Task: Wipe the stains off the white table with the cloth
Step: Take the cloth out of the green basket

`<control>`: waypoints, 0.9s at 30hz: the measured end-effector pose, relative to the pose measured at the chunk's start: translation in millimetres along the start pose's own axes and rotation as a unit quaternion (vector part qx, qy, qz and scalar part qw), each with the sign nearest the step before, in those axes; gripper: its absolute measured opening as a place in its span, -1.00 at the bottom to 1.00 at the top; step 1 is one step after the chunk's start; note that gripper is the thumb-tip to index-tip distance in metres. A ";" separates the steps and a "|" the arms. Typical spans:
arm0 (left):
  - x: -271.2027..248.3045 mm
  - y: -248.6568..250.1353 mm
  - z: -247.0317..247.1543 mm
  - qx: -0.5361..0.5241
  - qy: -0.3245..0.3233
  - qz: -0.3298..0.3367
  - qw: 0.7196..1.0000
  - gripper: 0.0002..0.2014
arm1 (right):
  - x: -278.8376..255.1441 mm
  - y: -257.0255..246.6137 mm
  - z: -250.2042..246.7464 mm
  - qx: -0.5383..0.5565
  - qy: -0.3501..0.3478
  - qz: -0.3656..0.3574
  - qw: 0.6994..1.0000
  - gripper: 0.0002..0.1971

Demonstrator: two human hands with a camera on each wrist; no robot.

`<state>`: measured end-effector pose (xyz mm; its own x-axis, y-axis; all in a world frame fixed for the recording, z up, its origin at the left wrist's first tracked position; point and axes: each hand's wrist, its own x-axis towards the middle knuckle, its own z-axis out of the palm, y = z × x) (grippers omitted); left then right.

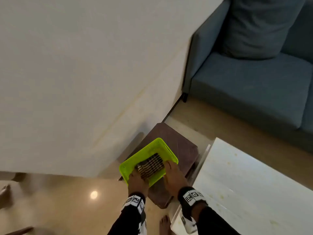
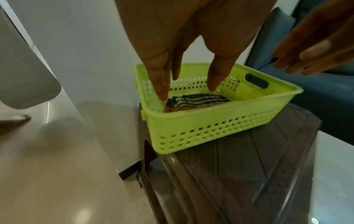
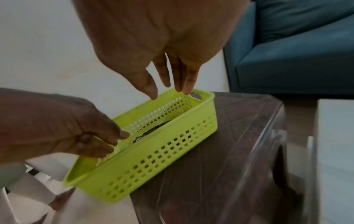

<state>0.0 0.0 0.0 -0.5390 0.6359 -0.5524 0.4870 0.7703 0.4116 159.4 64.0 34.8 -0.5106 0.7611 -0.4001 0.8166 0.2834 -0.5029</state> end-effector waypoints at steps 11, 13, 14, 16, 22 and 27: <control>77.6 -18.0 29.0 -0.117 -0.027 -0.138 0.983 -0.54 | 125.0 -6.9 49.6 0.095 -0.067 0.236 0.965 -0.54; 86.0 -22.1 31.6 -0.135 -0.035 -0.132 0.981 -0.67 | 130.0 -7.9 51.1 0.118 -0.066 0.246 0.960 -0.60; 90.2 -25.1 32.5 -0.144 -0.041 -0.133 0.980 -0.71 | 130.0 -9.6 49.1 0.130 -0.069 0.254 0.956 -0.71; 100.1 -35.2 38.0 -0.160 -0.064 -0.135 0.976 -0.71 | 129.2 -13.1 45.8 0.156 -0.082 0.248 0.953 -0.85; 79.7 -23.5 12.2 -0.265 -0.087 -0.082 0.957 -0.70 | 100.5 -25.5 14.9 0.259 -0.040 0.228 0.938 -0.76; 24.0 11.9 -12.8 -0.371 -0.116 -0.018 0.921 -0.83 | 17.6 -19.0 -18.8 0.410 0.059 0.189 0.890 -0.61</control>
<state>-15.9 25.1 0.9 -0.3420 0.6492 -0.6794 -0.1790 0.6647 0.7253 139.9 83.0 51.8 -0.1703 0.7816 -0.6000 0.4274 -0.4901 -0.7597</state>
